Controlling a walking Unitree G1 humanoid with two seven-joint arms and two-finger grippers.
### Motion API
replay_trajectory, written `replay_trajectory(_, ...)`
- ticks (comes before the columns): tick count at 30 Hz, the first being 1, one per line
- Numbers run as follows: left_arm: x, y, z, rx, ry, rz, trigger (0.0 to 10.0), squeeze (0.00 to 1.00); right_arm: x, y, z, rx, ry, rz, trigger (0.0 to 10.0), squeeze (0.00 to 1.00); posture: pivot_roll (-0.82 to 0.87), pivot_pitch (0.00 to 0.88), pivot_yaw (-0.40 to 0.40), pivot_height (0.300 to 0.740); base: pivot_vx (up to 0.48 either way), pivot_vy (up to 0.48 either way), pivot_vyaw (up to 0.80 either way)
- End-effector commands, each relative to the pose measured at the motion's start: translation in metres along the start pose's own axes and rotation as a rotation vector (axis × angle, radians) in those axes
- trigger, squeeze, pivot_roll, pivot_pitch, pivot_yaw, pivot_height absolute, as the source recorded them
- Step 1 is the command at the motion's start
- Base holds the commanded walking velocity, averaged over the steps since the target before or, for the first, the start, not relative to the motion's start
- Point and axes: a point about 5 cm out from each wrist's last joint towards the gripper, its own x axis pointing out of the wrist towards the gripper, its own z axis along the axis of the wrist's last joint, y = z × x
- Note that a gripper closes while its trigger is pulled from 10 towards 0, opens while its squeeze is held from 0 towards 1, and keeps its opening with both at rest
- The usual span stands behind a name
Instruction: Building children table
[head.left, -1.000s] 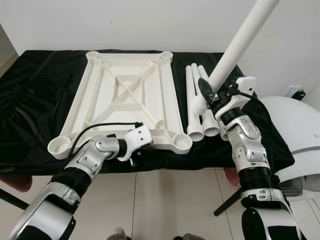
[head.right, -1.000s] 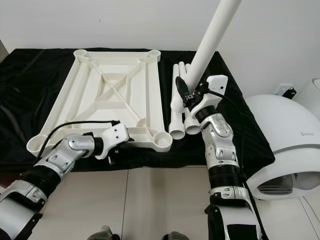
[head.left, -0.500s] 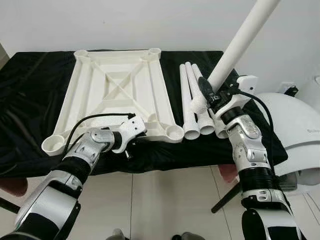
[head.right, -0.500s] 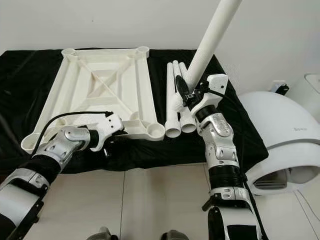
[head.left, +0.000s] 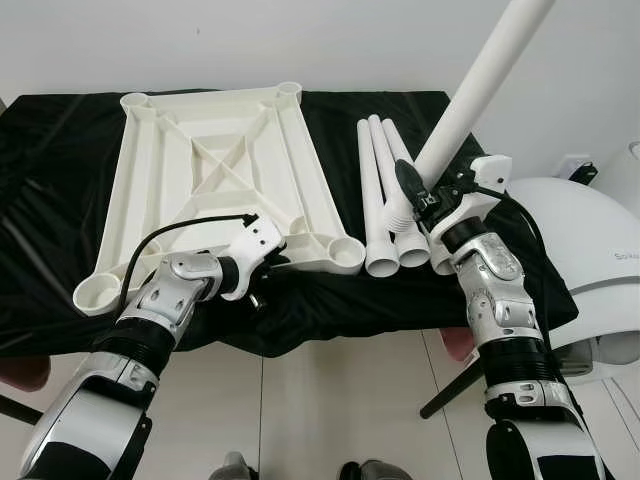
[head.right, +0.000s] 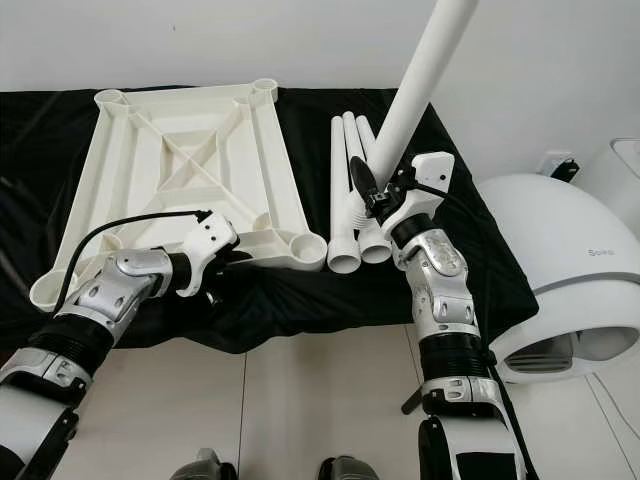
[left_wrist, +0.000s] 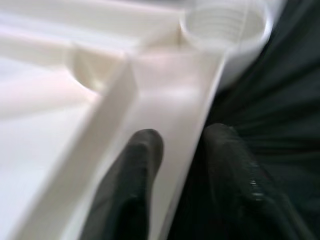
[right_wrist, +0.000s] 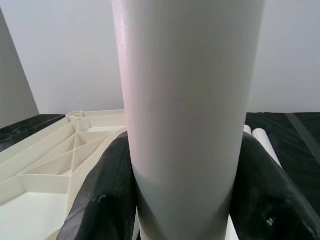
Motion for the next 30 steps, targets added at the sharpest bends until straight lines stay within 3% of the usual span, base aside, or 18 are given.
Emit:
replay_trajectory(1, -0.009, 0.016, 0.015, 0.004, -0.056, 0.108, 10.0, 1.0, 0.003, 0.002, 0.003, -0.004, -0.007, 0.012, 10.0, 0.0, 0.01, 0.003, 0.021, 0.74, 0.0, 0.0, 0.0)
replay_trajectory(3, -0.01, 0.016, 0.016, 0.002, -0.055, 0.109, 10.0, 1.0, 0.003, 0.002, 0.003, -0.004, -0.007, 0.012, 10.0, 0.0, 0.01, 0.003, 0.021, 0.74, 0.0, 0.0, 0.0)
replay_trajectory(5, -0.01, 0.015, 0.016, 0.024, -0.038, 0.103, 10.0, 0.0, 0.002, 0.001, 0.002, -0.004, -0.005, 0.009, 10.0, 0.0, 0.01, 0.007, 0.023, 0.74, 0.0, 0.0, 0.0)
replay_trajectory(18, -0.009, 0.001, 0.023, 0.073, -0.047, -0.007, 10.0, 0.0, 0.001, -0.001, 0.002, -0.006, -0.004, 0.0, 10.0, 0.0, 0.01, 0.011, 0.028, 0.74, 0.0, 0.0, 0.0)
replay_trajectory(21, -0.005, -0.004, 0.024, 0.077, -0.04, -0.035, 10.0, 0.0, 0.001, -0.001, 0.002, -0.004, -0.004, 0.0, 10.0, 0.0, 0.01, 0.011, 0.029, 0.74, 0.0, 0.0, 0.0)
replay_trajectory(27, 0.017, -0.019, 0.016, 0.105, 0.004, -0.091, 10.0, 0.0, 0.0, -0.001, 0.004, 0.012, -0.003, 0.017, 10.0, 0.0, 0.0, 0.011, 0.028, 0.74, 0.0, 0.0, 0.0)
replay_trajectory(30, 0.019, -0.02, 0.015, 0.102, 0.007, -0.094, 10.0, 0.0, -0.001, -0.002, 0.005, 0.013, -0.004, 0.016, 10.0, 0.0, 0.0, 0.011, 0.028, 0.74, 0.0, 0.0, 0.0)
